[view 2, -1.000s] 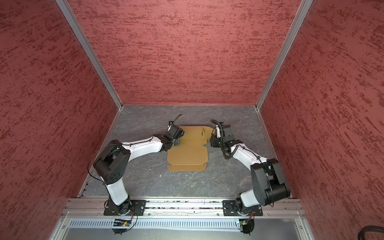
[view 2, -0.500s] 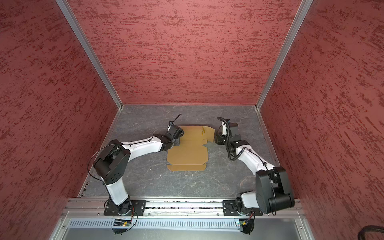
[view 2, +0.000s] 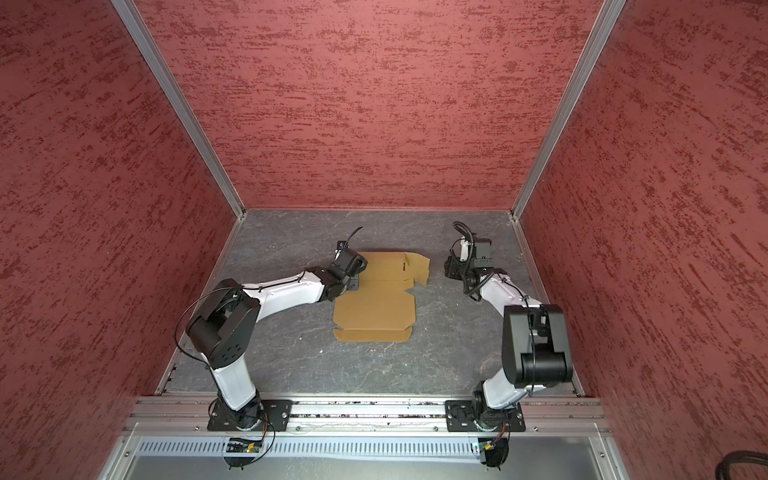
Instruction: Fold the paper box
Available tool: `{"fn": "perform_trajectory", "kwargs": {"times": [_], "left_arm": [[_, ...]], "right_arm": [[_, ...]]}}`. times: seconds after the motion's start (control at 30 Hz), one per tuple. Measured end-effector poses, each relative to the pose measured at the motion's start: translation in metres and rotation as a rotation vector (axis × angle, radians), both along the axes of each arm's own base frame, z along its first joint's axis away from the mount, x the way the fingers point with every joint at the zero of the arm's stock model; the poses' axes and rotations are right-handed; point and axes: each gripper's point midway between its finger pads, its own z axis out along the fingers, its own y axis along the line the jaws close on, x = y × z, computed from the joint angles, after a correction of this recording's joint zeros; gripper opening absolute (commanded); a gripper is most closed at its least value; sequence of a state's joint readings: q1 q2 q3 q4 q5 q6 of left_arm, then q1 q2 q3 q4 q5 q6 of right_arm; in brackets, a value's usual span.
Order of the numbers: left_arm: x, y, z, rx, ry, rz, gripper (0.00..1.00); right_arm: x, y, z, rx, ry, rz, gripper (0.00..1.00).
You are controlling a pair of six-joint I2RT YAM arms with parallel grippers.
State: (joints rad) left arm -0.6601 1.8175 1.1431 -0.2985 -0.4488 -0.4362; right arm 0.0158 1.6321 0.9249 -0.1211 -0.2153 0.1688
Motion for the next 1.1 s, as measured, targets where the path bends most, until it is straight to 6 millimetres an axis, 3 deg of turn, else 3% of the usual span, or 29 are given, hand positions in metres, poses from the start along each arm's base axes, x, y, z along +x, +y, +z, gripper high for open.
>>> {"fn": "perform_trajectory", "kwargs": {"times": [0.13,0.43,0.7,1.1], "left_arm": [[0.000,0.000,0.000,0.000,0.001,-0.003,0.04],[0.001,0.000,0.000,-0.002,0.002,-0.005,0.04],[0.001,-0.001,0.001,-0.007,0.003,-0.006,0.03],[0.000,-0.002,0.000,-0.009,0.004,-0.008,0.03]], "right_arm": [[0.008,0.012,-0.017,0.035,0.030,0.071,0.62],[0.031,0.047,-0.001,0.095,-0.046,0.235,0.62],[0.021,0.080,-0.003,0.076,-0.042,0.341,0.62],[0.002,0.089,-0.017,0.071,0.003,0.367,0.60]]}}
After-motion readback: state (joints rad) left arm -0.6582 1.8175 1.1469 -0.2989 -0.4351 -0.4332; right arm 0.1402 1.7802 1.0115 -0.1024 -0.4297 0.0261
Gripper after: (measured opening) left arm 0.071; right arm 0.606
